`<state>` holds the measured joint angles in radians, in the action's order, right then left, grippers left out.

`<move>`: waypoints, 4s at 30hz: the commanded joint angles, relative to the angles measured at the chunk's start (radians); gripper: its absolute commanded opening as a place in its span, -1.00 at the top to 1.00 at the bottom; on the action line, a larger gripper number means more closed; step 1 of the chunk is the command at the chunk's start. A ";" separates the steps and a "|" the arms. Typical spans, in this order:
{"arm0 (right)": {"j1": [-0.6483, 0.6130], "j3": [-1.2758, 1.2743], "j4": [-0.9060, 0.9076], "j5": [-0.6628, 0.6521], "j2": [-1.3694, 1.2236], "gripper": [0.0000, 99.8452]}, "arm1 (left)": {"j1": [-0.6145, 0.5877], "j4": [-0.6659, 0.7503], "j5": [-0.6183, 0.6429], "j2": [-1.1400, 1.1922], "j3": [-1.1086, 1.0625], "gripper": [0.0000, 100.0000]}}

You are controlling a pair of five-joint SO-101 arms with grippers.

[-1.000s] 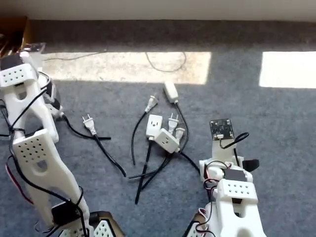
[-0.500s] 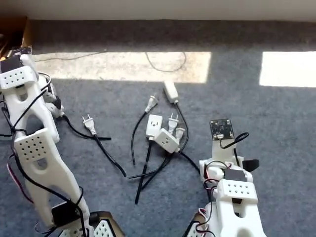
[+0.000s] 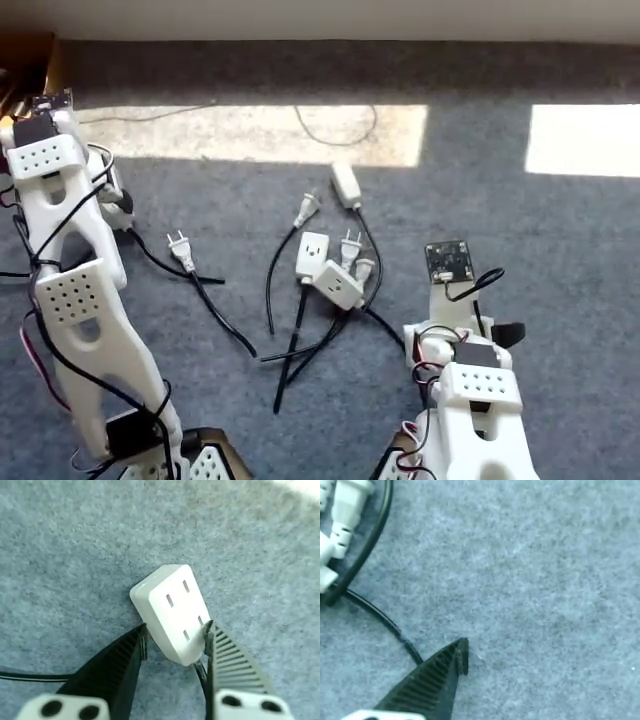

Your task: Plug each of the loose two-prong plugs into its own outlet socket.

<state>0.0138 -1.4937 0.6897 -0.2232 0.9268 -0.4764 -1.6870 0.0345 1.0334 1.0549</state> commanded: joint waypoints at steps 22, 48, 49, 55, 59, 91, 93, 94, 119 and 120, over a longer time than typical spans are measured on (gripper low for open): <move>0.005 0.004 -0.013 0.003 0.018 -0.11 | -0.031 -0.074 -0.051 -0.170 -0.062 0.44; 0.005 0.002 -0.012 0.003 0.018 -0.11 | -0.044 -0.014 0.037 -0.025 0.025 0.44; 0.005 0.002 -0.012 0.003 0.018 -0.11 | -0.039 -0.015 0.037 -0.008 0.047 0.44; 0.005 0.002 -0.012 0.003 0.018 -0.11 | -0.048 -0.043 0.031 0.035 0.124 0.62; 0.004 0.002 -0.012 0.003 0.018 -0.11 | -0.059 -0.055 -0.037 0.033 0.186 0.92; 0.001 0.002 -0.013 0.003 0.018 -0.11 | 0.483 -0.080 -1.576 -2.072 -2.072 0.99; 0.001 0.002 -0.013 0.003 0.016 -0.11 | 0.429 -0.075 -1.631 -2.195 -2.198 0.99; 0.001 0.002 -0.013 0.003 0.016 -0.11 | 0.390 -0.054 -1.651 -2.244 -2.238 0.99; 0.001 0.002 -0.013 0.003 0.013 -0.11 | 0.329 0.006 -1.812 -1.676 -1.972 0.90; 0.001 0.002 -0.013 0.003 0.015 -0.11 | 0.329 0.006 -1.830 -1.620 -1.945 0.90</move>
<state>0.0138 -1.4937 0.6897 -0.2232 0.9268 -0.1557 -1.6563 -1.4108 -0.7664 -0.9858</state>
